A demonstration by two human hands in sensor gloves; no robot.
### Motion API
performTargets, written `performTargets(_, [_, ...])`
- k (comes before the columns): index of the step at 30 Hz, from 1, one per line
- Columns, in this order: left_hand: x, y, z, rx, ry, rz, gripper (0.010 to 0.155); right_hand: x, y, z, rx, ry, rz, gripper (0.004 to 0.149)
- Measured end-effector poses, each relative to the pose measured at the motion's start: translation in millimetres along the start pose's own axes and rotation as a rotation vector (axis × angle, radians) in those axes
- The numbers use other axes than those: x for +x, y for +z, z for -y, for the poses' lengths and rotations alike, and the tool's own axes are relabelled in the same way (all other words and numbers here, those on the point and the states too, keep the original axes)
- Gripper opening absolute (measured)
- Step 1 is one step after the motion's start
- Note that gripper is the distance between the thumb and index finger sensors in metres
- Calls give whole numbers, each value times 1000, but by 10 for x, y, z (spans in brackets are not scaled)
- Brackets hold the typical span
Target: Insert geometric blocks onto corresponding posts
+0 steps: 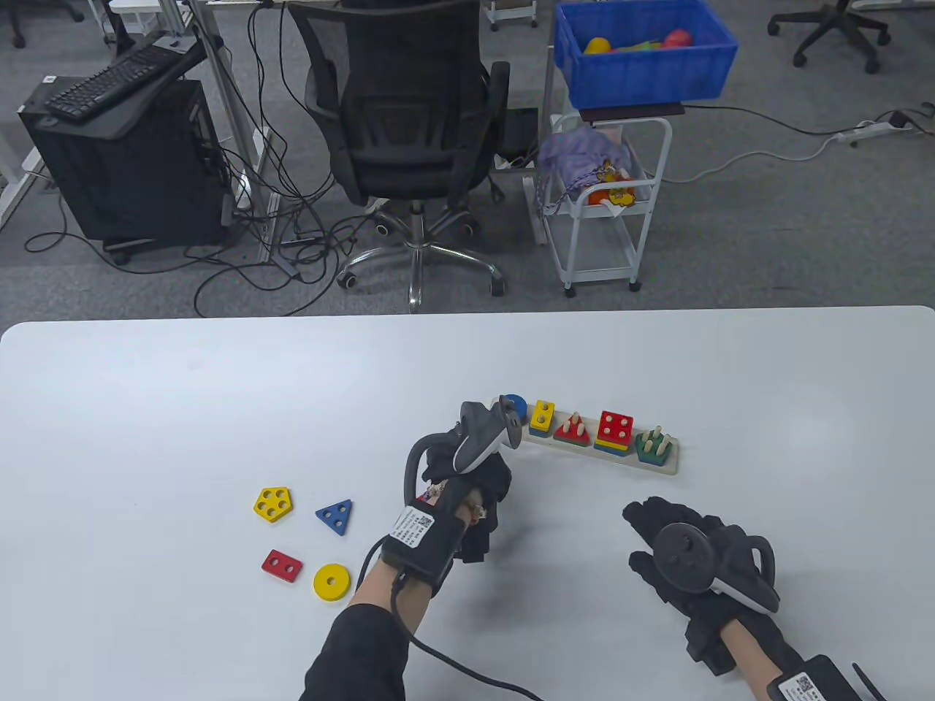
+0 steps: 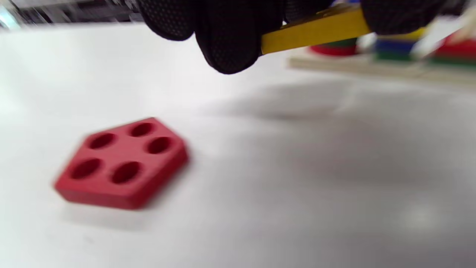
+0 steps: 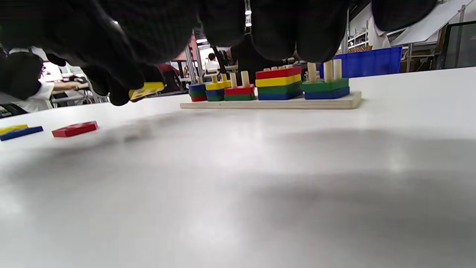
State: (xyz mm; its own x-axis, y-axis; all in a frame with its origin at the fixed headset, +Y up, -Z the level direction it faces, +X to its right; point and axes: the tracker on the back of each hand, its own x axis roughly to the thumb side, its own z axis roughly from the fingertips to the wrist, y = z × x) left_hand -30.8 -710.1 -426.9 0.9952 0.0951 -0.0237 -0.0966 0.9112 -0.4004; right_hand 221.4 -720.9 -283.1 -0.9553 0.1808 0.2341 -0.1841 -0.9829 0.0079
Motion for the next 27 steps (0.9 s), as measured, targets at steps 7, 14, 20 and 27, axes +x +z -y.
performTargets(7, [179, 583, 157, -402, 682, 501, 72, 216, 128, 186, -320, -279, 193, 73])
performTargets(14, [230, 931, 402, -598, 940, 663, 72, 460, 256, 318, -449, -333, 333, 71])
performTargets(20, [178, 970, 528, -666, 1058, 662, 72, 516, 288, 340, -513, -318, 347, 64])
performTargets(27, [-48, 1165, 406, -386, 837, 704, 74, 480, 219, 398, -512, -279, 371, 61])
